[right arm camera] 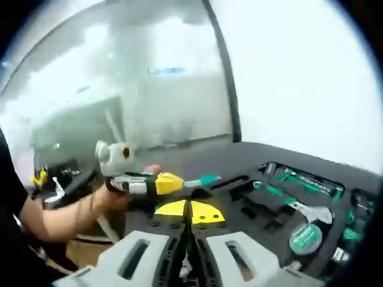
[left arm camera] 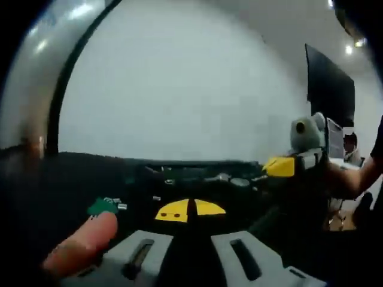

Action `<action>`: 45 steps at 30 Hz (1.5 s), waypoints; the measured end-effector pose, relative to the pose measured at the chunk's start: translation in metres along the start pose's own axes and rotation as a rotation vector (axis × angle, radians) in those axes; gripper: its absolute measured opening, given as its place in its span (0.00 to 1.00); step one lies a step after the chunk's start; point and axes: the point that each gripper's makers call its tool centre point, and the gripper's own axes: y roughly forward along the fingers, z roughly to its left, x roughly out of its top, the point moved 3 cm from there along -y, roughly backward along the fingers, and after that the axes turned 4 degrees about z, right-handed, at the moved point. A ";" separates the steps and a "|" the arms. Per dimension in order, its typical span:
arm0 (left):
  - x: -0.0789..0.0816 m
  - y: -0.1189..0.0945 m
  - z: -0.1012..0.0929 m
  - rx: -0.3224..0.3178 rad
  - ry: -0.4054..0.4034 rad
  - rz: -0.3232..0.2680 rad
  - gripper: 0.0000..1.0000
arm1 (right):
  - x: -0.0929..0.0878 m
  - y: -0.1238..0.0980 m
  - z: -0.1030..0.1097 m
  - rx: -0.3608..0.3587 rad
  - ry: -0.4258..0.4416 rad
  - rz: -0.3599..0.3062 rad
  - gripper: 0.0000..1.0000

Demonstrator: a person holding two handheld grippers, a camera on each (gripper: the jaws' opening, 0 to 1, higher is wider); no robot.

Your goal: Pick up the tools and put them into their designated positions in the toolbox.

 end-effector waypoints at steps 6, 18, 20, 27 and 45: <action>-0.007 -0.008 -0.004 -0.002 0.096 0.095 0.02 | -0.022 0.031 0.026 -0.035 -0.156 0.063 0.00; -0.014 -0.014 -0.003 -0.010 0.249 0.182 0.00 | -0.036 0.037 0.022 -0.080 -0.186 0.128 0.00; -0.014 -0.013 -0.003 -0.001 0.272 0.211 0.00 | -0.036 0.035 0.022 -0.087 -0.160 0.122 0.00; -0.022 -0.013 -0.008 0.016 0.305 0.328 0.00 | -0.038 0.039 0.021 -0.094 -0.169 0.157 0.00; -0.016 -0.013 -0.011 0.082 0.349 0.424 0.00 | -0.043 0.007 0.003 -0.048 0.013 0.179 0.00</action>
